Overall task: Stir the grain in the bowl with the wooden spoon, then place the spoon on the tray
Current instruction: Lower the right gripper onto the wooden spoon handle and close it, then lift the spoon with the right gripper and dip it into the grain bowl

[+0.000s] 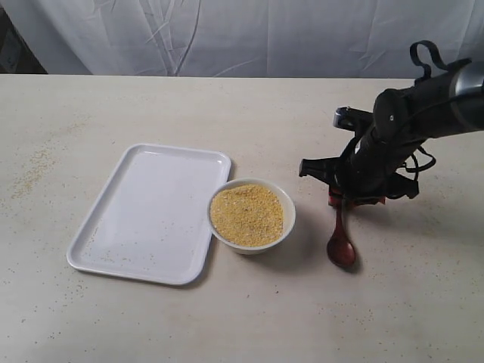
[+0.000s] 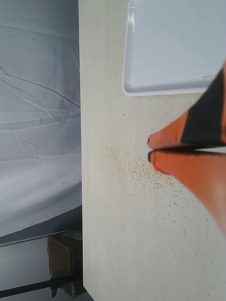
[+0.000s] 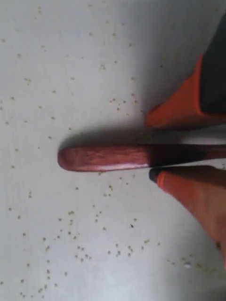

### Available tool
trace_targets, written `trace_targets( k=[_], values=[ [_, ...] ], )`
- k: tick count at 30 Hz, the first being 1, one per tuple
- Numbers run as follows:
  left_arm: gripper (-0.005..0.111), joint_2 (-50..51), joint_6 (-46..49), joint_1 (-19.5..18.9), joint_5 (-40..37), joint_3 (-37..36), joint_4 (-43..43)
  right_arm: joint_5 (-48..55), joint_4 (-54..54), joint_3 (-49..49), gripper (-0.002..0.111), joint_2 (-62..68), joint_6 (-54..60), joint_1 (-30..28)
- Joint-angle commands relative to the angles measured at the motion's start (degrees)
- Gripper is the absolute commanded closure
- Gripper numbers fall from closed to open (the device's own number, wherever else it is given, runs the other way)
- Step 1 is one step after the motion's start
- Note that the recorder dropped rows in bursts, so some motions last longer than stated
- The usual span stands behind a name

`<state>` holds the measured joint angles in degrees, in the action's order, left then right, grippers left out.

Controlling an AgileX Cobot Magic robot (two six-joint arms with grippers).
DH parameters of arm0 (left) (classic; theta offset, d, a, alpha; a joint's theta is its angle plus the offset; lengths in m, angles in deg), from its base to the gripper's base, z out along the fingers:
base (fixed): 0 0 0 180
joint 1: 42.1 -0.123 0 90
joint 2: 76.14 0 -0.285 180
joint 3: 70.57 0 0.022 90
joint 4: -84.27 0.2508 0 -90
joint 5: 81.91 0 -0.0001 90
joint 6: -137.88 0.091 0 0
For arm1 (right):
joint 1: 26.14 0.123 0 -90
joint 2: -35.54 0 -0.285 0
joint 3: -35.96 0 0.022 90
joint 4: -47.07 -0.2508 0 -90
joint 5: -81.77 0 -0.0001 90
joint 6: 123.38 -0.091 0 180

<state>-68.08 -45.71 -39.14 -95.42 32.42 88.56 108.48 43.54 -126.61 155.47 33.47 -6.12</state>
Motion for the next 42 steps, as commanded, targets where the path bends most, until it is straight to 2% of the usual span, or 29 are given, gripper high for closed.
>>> trace_targets(
  k=[1,4,9,12,16,20,23,24,29,32,36,38,40,42],
  values=[
    [0.107,-0.3,-0.2,0.0,0.3,-0.2,-0.2,-0.5,-0.1,-0.4,0.097,1.1,0.0,0.1],
    [0.107,-0.3,-0.2,0.0,0.3,-0.2,-0.2,-0.3,-0.1,-0.5,0.109,0.7,0.0,0.1],
    [0.107,-0.3,-0.2,0.0,0.3,-0.2,-0.2,0.0,-0.1,-0.5,0.109,-4.3,-2.0,0.1],
    [0.107,-0.3,-0.2,0.0,0.3,-0.2,-0.2,-1.6,-0.2,-0.5,0.109,-10.4,-8.7,0.1],
    [0.107,-0.3,-0.2,0.0,0.3,-0.2,-0.2,-10.6,-11.3,-0.5,0.109,-14.5,-10.5,5.0],
    [0.107,-0.3,-0.2,0.0,0.3,-0.2,-0.2,-18.2,-12.4,-0.5,0.109,-8.9,-14.6,11.3],
    [0.107,-0.3,-0.2,0.0,0.3,-0.2,-0.2,-17.9,-12.6,-0.5,0.108,-5.9,-14.6,12.0],
    [0.107,-0.3,-0.2,0.0,0.3,-0.2,-0.2,-17.4,-12.6,-0.5,0.103,-5.5,-14.6,12.0],
    [0.107,-0.3,-0.2,0.0,0.3,-0.2,-0.2,-15.0,-11.1,-0.5,0.061,-5.6,-14.4,12.0],
    [0.107,-0.3,-0.2,0.0,0.3,-0.2,-0.2,-11.4,-8.5,-0.5,0.051,-6.5,-14.3,11.9],
    [0.107,-0.3,-0.2,0.0,0.3,-0.2,-0.2,-8.3,-1.1,-0.5,0.051,-9.6,-14.3,11.9],
    [0.107,-0.3,-0.2,0.0,0.3,-0.2,-0.2,-8.1,5.6,-0.5,0.055,-12.0,-14.3,11.9],
    [0.107,-0.3,-0.2,0.0,0.3,-0.2,-0.2,-8.4,13.9,-0.7,0.069,-14.3,-14.3,11.9],
    [0.107,-0.3,-0.2,0.0,0.3,-0.2,-0.2,-9.4,21.3,-0.6,0.092,-16.5,-14.3,11.9]
  ],
)
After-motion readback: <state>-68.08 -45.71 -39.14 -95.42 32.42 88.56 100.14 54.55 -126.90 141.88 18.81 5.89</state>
